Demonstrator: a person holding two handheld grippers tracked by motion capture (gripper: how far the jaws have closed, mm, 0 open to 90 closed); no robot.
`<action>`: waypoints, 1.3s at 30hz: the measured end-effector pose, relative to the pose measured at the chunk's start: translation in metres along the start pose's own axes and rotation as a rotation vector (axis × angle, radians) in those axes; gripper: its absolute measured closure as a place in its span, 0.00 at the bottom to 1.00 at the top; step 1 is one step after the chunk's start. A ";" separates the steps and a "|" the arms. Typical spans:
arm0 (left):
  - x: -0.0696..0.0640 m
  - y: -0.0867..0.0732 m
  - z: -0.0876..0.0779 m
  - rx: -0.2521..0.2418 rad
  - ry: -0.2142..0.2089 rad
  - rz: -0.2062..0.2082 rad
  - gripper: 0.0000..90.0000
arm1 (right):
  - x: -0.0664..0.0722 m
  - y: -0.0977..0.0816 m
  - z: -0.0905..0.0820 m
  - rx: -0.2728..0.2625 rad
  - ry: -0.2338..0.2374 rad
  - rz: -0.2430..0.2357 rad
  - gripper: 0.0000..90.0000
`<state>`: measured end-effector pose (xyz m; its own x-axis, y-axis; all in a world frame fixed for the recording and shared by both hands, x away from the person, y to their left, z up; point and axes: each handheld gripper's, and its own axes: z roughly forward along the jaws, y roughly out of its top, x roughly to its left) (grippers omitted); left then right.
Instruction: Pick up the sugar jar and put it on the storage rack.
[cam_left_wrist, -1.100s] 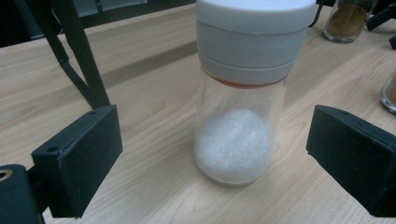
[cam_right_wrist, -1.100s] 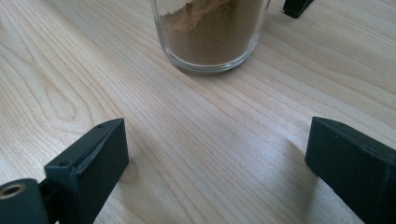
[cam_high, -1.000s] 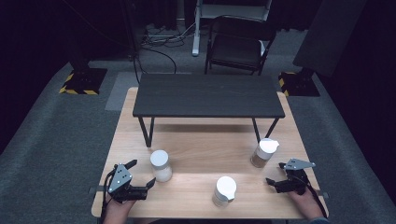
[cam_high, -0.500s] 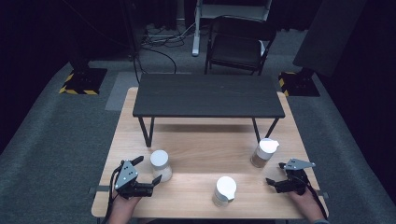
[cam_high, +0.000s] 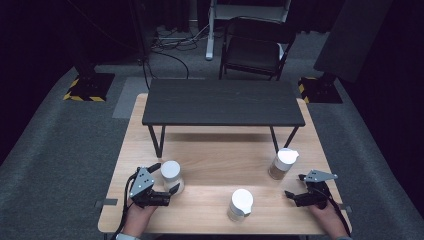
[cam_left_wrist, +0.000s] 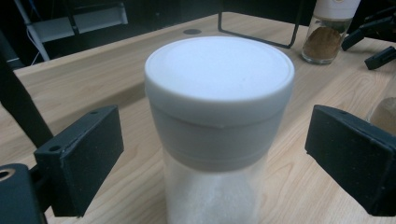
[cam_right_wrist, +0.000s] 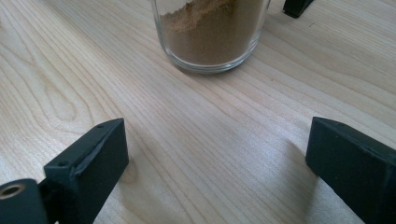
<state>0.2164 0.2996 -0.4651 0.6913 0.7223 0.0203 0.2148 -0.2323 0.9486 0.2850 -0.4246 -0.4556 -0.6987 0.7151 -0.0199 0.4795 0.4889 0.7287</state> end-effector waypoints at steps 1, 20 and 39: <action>0.001 0.000 0.001 -0.003 -0.003 -0.001 0.05 | 0.000 0.000 0.000 0.000 0.000 0.000 0.06; 0.007 -0.004 0.013 -0.009 0.003 -0.035 0.13 | 0.002 0.001 0.001 0.003 -0.009 0.008 0.05; 0.001 0.004 0.015 0.015 -0.006 -0.009 0.38 | 0.002 0.001 0.001 0.003 -0.009 0.009 0.05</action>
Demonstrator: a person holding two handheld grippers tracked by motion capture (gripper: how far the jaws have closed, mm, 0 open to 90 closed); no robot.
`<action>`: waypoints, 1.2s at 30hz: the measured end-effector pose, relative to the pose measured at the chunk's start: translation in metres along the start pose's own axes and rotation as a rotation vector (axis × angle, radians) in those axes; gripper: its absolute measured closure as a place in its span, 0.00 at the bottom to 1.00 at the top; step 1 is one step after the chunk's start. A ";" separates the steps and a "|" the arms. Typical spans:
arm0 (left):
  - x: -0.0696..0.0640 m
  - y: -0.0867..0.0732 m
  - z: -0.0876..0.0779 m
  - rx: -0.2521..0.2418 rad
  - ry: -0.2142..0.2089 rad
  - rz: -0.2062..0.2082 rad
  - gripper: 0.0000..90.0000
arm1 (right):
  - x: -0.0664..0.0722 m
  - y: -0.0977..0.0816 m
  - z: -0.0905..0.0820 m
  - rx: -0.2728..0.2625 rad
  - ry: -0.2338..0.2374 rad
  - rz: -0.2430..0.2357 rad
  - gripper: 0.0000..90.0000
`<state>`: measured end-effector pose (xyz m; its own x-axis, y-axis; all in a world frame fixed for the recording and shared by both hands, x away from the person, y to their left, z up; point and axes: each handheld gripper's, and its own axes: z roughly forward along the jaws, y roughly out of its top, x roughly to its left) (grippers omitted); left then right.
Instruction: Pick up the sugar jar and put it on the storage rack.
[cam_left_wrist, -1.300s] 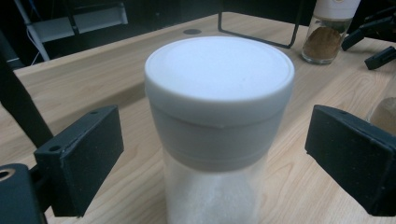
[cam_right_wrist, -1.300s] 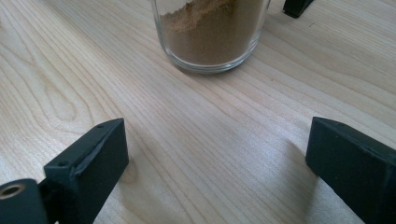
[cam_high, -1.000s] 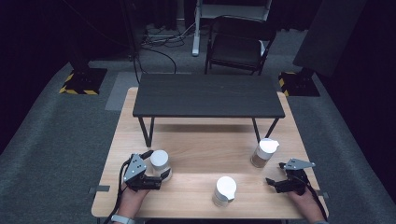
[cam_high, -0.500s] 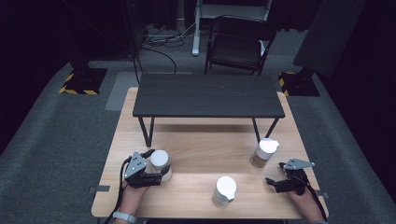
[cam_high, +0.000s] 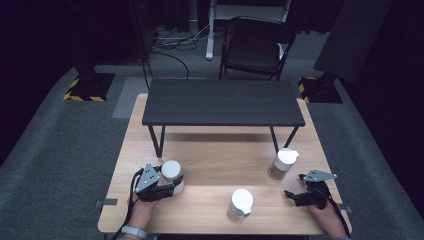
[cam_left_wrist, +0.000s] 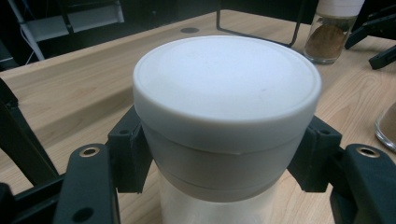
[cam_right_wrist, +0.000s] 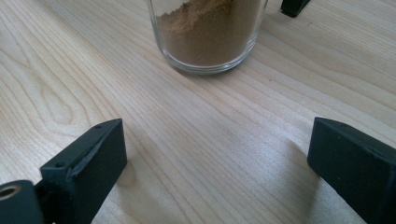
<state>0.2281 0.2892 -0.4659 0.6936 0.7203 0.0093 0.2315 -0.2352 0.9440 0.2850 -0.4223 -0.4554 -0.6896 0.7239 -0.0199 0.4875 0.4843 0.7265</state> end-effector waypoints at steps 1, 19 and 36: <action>0.000 0.000 0.000 -0.002 -0.001 -0.008 0.38 | 0.000 0.000 0.000 0.000 -0.001 0.001 0.05; -0.009 0.025 0.008 -0.040 0.039 -0.040 0.38 | 0.001 0.000 0.000 0.000 -0.005 0.004 0.05; 0.008 0.077 0.016 -0.060 0.024 -0.016 0.38 | 0.002 0.000 0.000 0.000 -0.008 0.008 0.05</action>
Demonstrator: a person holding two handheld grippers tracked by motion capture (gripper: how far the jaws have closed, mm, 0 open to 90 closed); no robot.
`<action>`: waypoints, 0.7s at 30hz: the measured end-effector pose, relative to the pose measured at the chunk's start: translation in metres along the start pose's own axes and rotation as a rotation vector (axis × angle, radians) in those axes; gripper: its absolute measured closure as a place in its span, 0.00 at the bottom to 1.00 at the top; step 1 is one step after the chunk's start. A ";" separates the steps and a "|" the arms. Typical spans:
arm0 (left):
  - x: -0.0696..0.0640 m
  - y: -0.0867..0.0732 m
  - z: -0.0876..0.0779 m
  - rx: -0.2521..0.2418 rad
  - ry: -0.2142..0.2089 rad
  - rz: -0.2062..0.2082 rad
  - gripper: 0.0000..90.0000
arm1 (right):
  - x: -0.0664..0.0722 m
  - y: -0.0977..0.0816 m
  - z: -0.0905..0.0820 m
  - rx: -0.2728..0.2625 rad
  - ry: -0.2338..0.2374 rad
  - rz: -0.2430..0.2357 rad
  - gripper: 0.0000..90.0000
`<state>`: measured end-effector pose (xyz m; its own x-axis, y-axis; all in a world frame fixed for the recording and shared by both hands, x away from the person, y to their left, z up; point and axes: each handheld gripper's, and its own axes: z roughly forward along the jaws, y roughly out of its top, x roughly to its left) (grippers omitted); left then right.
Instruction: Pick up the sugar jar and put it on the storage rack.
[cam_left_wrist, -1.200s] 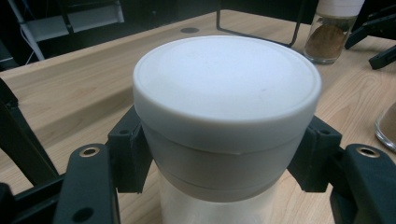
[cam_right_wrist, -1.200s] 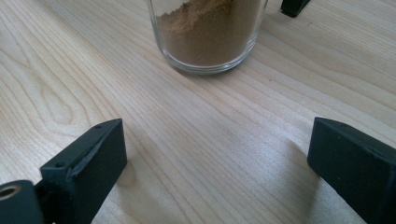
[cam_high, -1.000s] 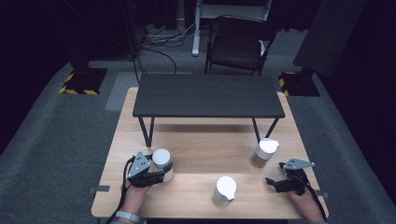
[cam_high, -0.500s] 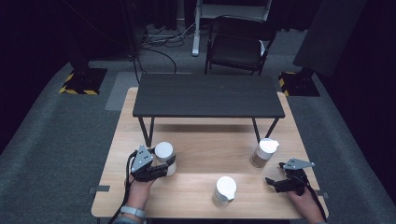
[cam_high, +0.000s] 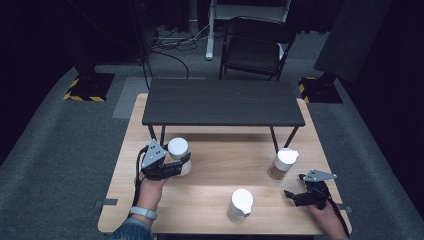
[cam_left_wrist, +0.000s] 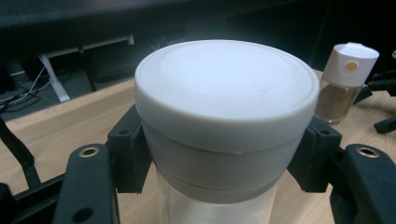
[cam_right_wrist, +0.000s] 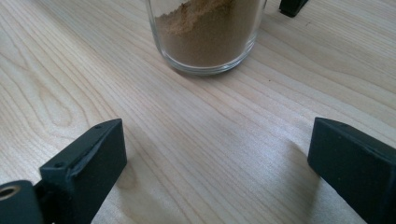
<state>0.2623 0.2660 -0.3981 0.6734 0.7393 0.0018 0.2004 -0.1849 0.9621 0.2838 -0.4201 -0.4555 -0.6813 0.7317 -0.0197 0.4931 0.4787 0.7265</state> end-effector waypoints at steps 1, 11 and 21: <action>0.001 0.004 0.001 0.000 0.000 0.002 0.38 | 0.000 0.000 0.000 0.000 0.000 0.000 0.05; -0.001 0.031 0.006 -0.014 0.003 0.023 0.38 | 0.000 0.000 0.000 0.000 0.000 0.000 0.05; 0.000 0.045 0.007 -0.025 0.005 0.021 0.38 | 0.000 0.000 0.000 0.000 0.000 -0.001 0.05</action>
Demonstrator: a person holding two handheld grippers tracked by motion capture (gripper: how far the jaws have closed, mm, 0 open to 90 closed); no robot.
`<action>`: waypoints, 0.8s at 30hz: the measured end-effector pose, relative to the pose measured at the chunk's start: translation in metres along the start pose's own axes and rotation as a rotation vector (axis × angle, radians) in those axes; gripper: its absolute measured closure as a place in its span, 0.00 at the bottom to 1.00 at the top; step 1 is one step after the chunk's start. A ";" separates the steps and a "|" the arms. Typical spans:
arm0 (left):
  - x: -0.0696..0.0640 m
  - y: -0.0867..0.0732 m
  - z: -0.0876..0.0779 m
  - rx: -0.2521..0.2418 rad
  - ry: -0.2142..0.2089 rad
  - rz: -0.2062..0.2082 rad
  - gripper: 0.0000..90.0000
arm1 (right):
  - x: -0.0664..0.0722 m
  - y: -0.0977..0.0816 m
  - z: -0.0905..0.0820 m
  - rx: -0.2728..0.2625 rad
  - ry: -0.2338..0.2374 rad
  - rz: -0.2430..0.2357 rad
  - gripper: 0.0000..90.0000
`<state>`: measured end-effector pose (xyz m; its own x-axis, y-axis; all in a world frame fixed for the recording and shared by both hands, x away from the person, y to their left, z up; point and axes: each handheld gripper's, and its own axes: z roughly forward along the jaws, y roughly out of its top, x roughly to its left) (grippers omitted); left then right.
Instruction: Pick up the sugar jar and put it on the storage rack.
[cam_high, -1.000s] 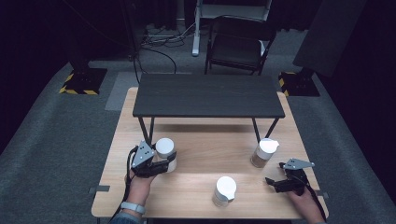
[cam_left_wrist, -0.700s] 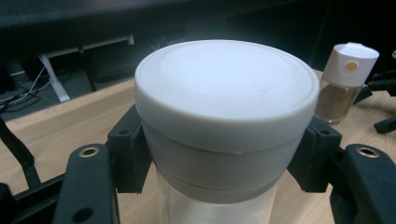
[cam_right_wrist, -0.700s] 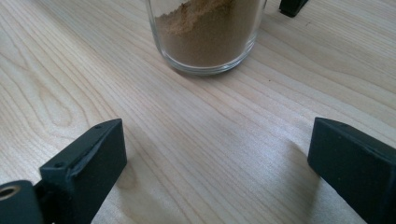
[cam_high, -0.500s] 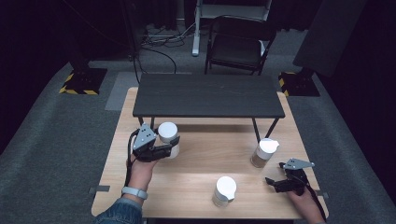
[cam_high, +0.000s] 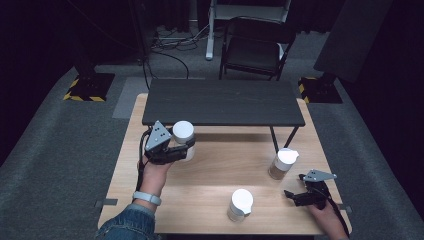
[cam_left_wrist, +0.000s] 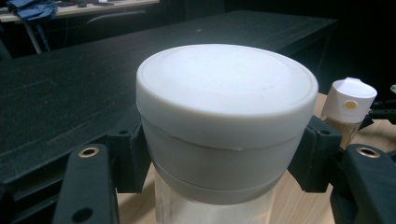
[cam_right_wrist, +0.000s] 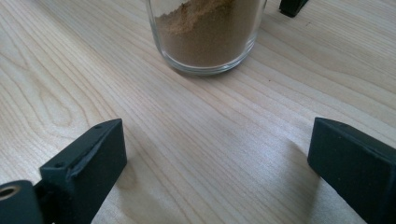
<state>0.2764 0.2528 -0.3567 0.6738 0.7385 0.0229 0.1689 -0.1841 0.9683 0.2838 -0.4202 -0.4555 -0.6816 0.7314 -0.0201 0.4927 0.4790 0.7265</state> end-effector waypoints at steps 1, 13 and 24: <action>0.001 0.001 0.000 -0.003 -0.001 -0.006 0.37 | 0.000 0.000 0.000 0.000 0.000 0.000 0.05; 0.008 0.016 0.001 -0.021 0.016 -0.043 0.37 | 0.000 0.000 0.000 0.000 0.000 0.000 0.05; 0.013 0.040 0.001 -0.025 0.024 -0.029 0.37 | 0.000 0.000 0.000 0.000 0.002 -0.002 0.05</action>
<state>0.2929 0.2544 -0.3179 0.6517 0.7585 0.0004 0.1698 -0.1465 0.9745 0.2839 -0.4204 -0.4554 -0.6838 0.7294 -0.0199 0.4913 0.4805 0.7265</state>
